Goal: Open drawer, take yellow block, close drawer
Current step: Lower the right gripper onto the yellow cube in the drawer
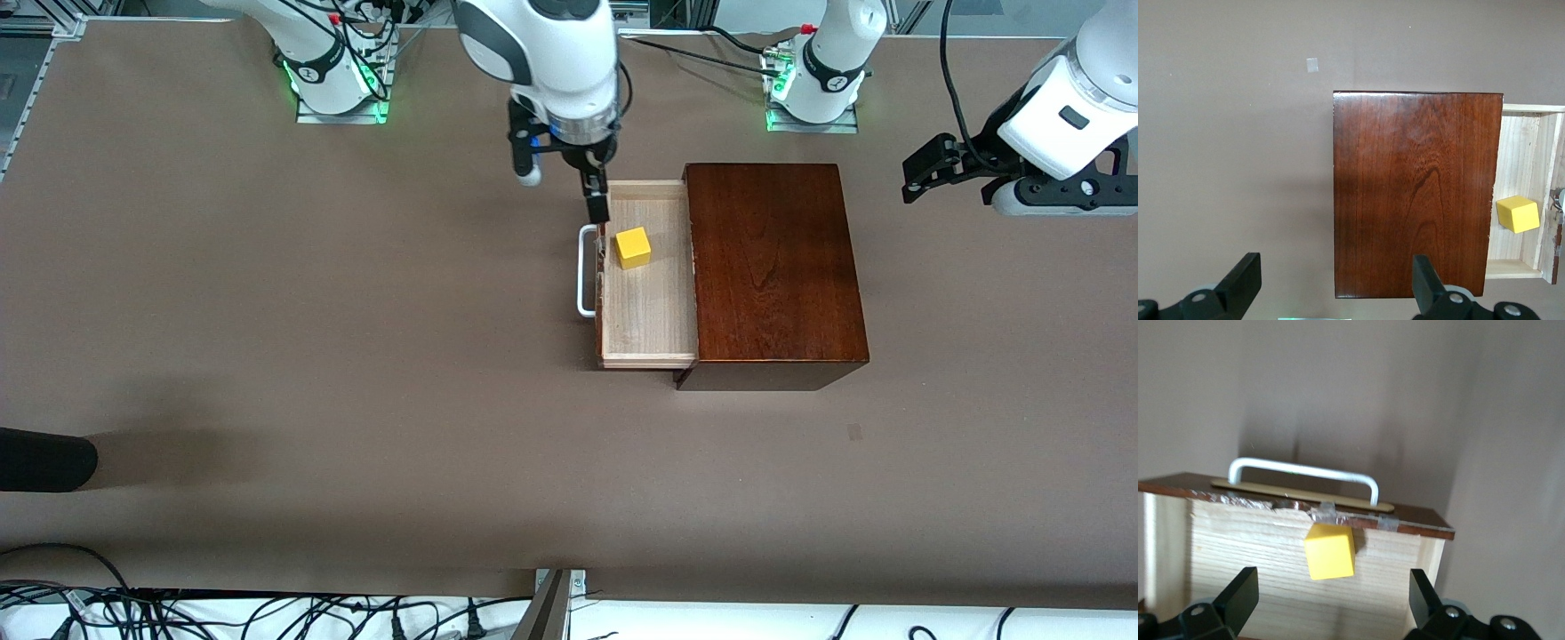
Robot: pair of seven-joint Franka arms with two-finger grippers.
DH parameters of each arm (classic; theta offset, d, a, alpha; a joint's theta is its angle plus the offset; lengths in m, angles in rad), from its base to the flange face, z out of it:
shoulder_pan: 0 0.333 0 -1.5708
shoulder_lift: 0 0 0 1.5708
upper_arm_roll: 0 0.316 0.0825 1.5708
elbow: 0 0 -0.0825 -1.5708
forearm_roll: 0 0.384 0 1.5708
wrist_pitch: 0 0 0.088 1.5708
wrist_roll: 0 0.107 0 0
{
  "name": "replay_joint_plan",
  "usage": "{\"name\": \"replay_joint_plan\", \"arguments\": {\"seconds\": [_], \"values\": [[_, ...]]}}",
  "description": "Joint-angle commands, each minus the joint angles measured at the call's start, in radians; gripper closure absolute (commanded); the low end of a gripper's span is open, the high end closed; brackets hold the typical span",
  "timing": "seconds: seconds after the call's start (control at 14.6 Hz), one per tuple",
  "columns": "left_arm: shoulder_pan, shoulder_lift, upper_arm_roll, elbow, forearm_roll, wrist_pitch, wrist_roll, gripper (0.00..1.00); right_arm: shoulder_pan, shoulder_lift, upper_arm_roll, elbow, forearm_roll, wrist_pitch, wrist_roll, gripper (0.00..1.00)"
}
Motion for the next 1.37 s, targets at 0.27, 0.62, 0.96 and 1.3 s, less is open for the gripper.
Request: {"name": "replay_joint_plan", "arguments": {"seconds": [0.27, 0.62, 0.96, 1.3], "values": [[0.031, 0.011, 0.009, -0.009, -0.003, 0.064, 0.019, 0.00, 0.063, 0.181, -0.015, 0.091, -0.058, 0.098, 0.047, 0.00], [0.057, 0.020, 0.009, 0.011, -0.003, 0.059, 0.016, 0.00, 0.070, 0.229, -0.015, 0.091, -0.099, 0.151, 0.047, 0.00], [0.058, 0.055, 0.009, 0.039, -0.002, 0.059, 0.018, 0.00, 0.076, 0.257, -0.018, 0.089, -0.109, 0.193, 0.049, 0.00], [0.058, 0.055, 0.011, 0.040, -0.002, 0.059, 0.018, 0.00, 0.076, 0.263, -0.018, 0.092, -0.106, 0.188, 0.057, 0.93]]}}
